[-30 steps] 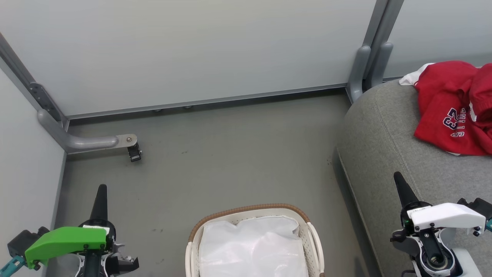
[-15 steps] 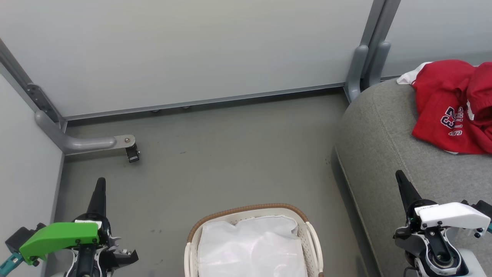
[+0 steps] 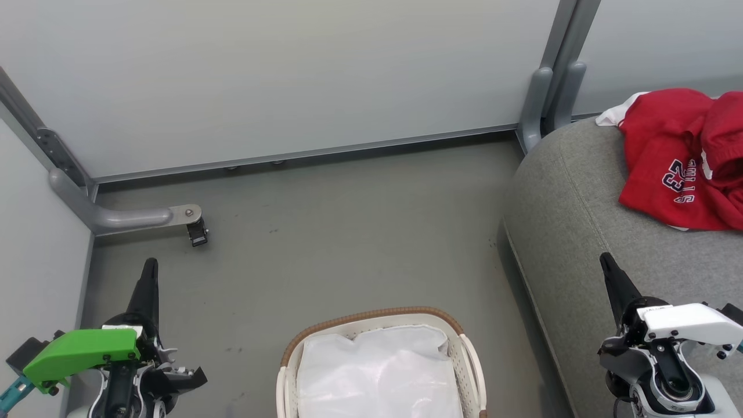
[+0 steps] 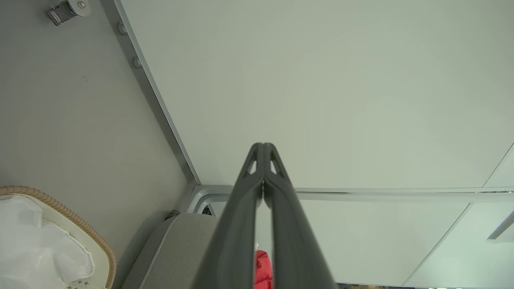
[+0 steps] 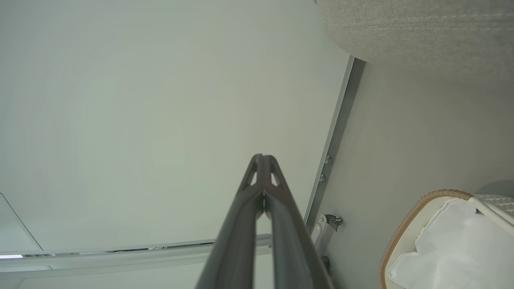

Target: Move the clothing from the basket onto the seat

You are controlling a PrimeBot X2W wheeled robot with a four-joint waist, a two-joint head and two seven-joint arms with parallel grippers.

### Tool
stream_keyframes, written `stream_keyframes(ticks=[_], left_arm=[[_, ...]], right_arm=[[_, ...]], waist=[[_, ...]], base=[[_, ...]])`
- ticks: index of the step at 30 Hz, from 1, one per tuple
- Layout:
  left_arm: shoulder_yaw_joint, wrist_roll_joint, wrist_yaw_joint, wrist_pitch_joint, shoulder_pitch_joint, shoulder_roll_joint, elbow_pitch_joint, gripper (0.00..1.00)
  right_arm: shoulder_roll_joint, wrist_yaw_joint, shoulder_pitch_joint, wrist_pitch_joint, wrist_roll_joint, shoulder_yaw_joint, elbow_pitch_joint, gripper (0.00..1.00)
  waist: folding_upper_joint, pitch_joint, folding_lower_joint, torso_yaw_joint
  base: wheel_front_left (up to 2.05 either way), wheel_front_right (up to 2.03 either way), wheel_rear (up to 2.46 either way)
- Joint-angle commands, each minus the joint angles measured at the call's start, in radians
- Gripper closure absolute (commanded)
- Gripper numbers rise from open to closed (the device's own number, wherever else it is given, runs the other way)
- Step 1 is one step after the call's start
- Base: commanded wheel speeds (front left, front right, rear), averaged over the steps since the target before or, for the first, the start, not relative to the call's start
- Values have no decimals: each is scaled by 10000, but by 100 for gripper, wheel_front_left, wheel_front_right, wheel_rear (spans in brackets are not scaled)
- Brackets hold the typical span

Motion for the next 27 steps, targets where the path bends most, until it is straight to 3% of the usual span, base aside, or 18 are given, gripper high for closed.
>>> stream_keyframes(ticks=[1, 9, 27], left_arm=[[60, -167, 30, 69, -204, -6, -36, 100], [123, -653, 30, 207, -276, -13, -73, 100], [114, -603, 30, 206, -248, -12, -69, 100]], right_arm=[[-57, 1, -99, 66, 236, -36, -49, 100], [-107, 0, -101, 155, 820, -38, -57, 100], [-211, 0, -77, 6, 917, 119, -64, 100]], waist=[[0, 1, 0, -7], [0, 3, 0, -47], [0, 4, 0, -47]], base=[[0, 0, 0], [0, 0, 0], [0, 0, 0]])
